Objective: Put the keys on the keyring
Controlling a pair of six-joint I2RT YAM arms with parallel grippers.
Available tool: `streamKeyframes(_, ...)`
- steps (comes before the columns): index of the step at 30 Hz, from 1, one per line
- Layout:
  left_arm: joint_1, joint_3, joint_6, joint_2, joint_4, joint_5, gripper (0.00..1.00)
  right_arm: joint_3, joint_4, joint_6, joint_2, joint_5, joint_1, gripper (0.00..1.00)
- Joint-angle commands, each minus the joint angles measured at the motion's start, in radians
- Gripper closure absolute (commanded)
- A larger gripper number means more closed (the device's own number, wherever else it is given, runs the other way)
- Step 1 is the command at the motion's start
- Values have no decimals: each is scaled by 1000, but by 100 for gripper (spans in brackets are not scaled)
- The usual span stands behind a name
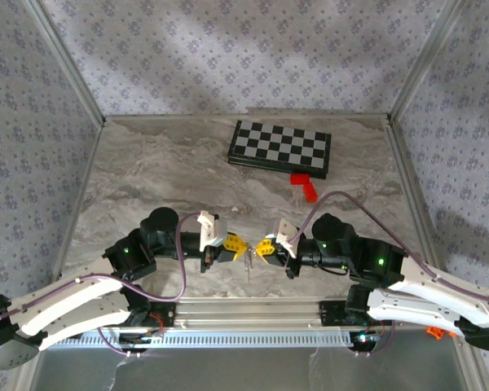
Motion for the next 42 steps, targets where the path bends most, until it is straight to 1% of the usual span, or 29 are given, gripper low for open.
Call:
streamKeyframes(1,-7,45,18,-13,8,7,100,34,-11,-12,-5,4,4,100)
streamKeyframes(20,-10,43,22,-16,6,4,100,43,-28,-17,-5,22,12,100)
streamKeyframes(42,-13,44,22,-18,5,2,100,32,2,-15,16,3,12,100)
